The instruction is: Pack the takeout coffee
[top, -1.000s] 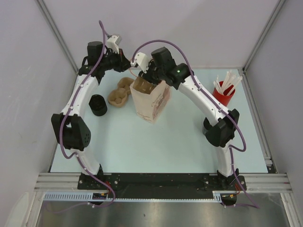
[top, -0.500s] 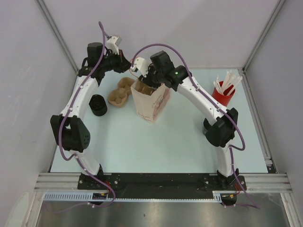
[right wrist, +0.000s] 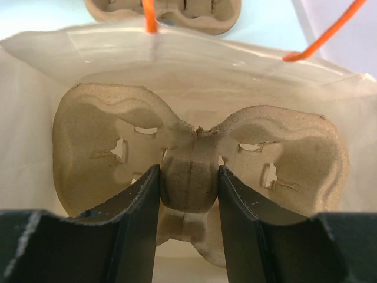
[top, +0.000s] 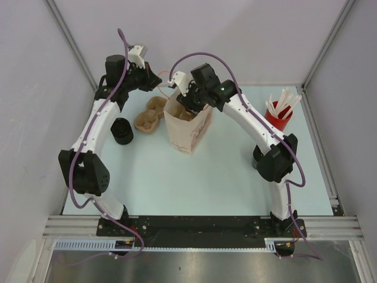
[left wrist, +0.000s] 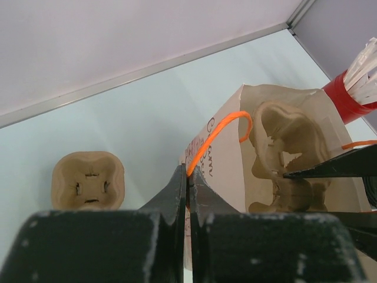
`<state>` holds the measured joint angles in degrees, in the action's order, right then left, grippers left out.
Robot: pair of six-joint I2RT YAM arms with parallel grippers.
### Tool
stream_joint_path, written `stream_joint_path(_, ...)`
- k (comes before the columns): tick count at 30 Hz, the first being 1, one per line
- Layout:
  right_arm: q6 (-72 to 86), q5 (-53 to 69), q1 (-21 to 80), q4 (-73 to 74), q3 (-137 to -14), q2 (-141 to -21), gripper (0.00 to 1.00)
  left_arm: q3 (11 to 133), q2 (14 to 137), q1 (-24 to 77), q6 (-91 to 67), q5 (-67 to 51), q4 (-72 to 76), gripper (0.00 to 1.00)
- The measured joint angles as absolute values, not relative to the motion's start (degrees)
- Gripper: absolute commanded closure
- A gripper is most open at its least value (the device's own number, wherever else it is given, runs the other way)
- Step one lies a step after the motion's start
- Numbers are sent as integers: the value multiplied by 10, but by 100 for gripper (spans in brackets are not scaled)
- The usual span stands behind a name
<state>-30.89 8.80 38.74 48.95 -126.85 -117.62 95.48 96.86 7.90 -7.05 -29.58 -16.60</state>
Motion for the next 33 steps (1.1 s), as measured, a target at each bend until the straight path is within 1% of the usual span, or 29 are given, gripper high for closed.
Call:
stream_joint_path(14,-265,130,373,547,-1301,-1193,59,923,931,94,-54,-281,-163,100)
stream_joint_path(24,-248,119,378,582,-1317,-1231,59,888,907,99,-54,-255,-140,100)
stream_joint_path(33,-240,101,382,599,-1324,-1234,57,880,893,116,-53,-193,-120,100)
